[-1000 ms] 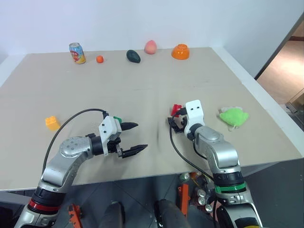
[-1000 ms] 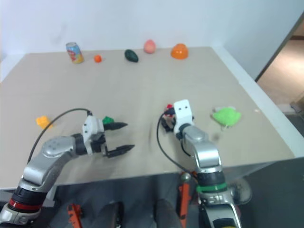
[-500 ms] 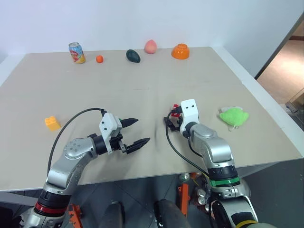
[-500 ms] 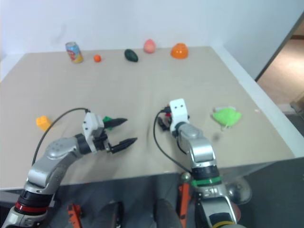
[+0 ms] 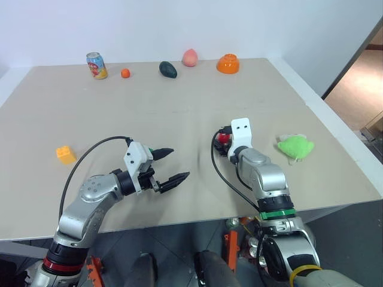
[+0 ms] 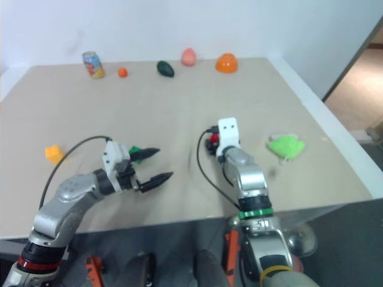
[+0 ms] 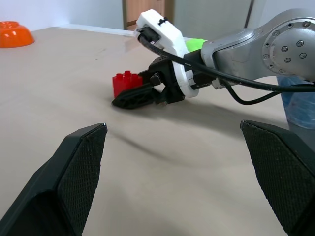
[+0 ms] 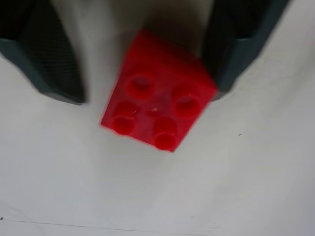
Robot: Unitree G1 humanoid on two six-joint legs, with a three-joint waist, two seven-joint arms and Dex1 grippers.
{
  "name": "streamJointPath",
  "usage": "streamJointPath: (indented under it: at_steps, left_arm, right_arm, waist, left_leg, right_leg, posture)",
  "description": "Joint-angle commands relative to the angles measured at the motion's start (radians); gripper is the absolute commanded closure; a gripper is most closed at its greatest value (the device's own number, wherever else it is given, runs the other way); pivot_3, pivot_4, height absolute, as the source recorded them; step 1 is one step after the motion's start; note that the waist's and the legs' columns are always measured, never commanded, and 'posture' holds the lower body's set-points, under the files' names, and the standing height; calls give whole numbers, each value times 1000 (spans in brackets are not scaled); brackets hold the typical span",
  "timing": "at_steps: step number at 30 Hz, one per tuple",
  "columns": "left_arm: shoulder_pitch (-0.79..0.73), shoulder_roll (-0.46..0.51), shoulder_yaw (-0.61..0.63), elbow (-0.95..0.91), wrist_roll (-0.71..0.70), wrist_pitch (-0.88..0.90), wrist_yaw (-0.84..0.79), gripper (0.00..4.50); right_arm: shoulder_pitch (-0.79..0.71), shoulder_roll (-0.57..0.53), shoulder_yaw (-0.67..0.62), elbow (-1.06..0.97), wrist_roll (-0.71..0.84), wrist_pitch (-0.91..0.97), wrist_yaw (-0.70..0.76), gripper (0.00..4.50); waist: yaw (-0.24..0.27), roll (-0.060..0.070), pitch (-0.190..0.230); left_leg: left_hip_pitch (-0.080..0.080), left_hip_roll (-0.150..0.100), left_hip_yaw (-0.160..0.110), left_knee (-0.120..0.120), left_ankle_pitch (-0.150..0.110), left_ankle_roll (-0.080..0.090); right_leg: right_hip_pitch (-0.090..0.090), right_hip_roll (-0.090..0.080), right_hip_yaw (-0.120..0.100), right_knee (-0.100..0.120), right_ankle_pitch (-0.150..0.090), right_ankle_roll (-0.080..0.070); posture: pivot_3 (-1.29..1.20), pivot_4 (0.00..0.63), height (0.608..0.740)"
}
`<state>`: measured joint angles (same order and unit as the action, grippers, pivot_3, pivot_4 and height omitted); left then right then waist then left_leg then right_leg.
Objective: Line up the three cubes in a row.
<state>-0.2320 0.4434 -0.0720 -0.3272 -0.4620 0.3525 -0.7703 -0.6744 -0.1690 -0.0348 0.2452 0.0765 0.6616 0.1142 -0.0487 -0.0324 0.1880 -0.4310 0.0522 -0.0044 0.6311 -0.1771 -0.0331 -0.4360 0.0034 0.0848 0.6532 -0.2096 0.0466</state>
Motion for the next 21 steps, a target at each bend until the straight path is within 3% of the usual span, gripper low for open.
streamJointPath:
  at_steps: [1, 3, 9, 15, 21]
  left_arm:
    - [-2, 12, 34, -43, -12, -7, 5, 0]
    - [-2, 20, 43, -48, -17, -5, 2, 0]
    - [16, 71, 79, -96, -74, 22, -38, 0]
    - [68, 162, 165, -170, -196, 78, -108, 0]
    - [179, 246, 276, -198, -252, 52, -199, 0]
  right_arm:
    - [-32, -15, -18, 8, 5, -36, 14, 2534]
    - [-36, -20, -21, 18, 5, -41, 21, 3215]
    - [-34, -61, -8, 17, 24, -51, 114, 3235]
    - [17, -213, 81, -71, 109, -175, 535, 3235]
    - [6, -361, 222, -2, 94, -485, 963, 3235]
  waist:
    - [0, 0, 0]
    - [0, 0, 0]
    - [0, 0, 0]
    - [0, 0, 0]
    - [-1, 0, 0]
  left_leg:
    - [0, 0, 0, 0, 0, 0]
    - [0, 0, 0, 0, 0, 0]
    - [0, 0, 0, 0, 0, 0]
    - [-1, 0, 0, -1, 0, 0]
    - [1, 1, 1, -4, 0, 0]
  right_leg:
    - [0, 0, 0, 0, 0, 0]
    - [0, 0, 0, 0, 0, 0]
    - [-1, 0, 0, 0, 0, 0]
    - [-2, 0, 0, 0, -1, 0]
    - [-2, 1, 0, 0, -2, -2]
  posture:
    - [0, 150, 738]
    - [0, 150, 738]
    - [0, 150, 738]
    - [0, 150, 738]
    - [0, 150, 738]
